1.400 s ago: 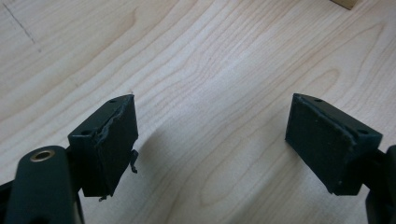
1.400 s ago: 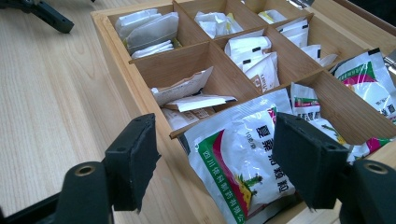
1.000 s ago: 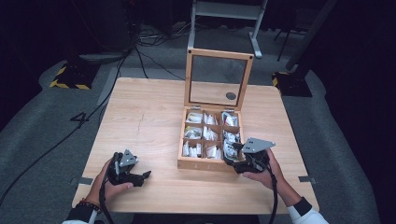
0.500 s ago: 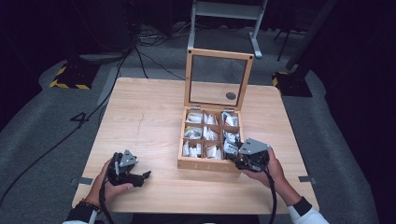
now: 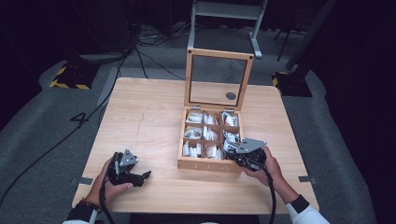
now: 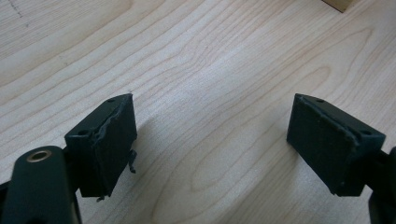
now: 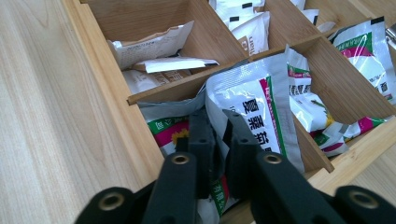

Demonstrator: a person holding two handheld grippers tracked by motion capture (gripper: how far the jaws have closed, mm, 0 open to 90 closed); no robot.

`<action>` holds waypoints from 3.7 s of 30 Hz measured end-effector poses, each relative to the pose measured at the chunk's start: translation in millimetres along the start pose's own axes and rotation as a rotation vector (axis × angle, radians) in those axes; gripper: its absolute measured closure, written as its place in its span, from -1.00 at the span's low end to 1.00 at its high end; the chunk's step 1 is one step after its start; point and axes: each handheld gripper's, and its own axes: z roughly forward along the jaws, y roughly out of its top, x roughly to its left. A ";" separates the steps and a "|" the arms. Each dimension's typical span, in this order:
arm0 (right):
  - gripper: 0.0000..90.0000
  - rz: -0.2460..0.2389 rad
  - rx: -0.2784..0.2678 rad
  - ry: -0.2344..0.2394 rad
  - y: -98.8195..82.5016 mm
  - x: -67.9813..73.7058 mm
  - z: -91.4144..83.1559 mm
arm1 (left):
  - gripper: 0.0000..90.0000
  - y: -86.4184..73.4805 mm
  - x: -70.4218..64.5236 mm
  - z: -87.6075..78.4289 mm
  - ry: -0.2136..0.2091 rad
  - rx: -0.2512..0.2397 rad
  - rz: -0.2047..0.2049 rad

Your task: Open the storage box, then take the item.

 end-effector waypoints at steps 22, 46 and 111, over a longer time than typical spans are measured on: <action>1.00 0.044 -0.102 0.067 -3.0 -7.0 -21.3 | -0.68 3.4 3.2 3.3 -0.018 0.003 0.024; 1.00 0.067 -0.253 0.031 3.6 -13.6 -49.4 | -0.68 5.0 5.1 4.8 -0.027 0.002 0.031; 0.99 -0.062 -0.339 0.248 22.3 41.8 -54.7 | -0.71 6.5 5.2 6.5 -0.019 0.005 0.024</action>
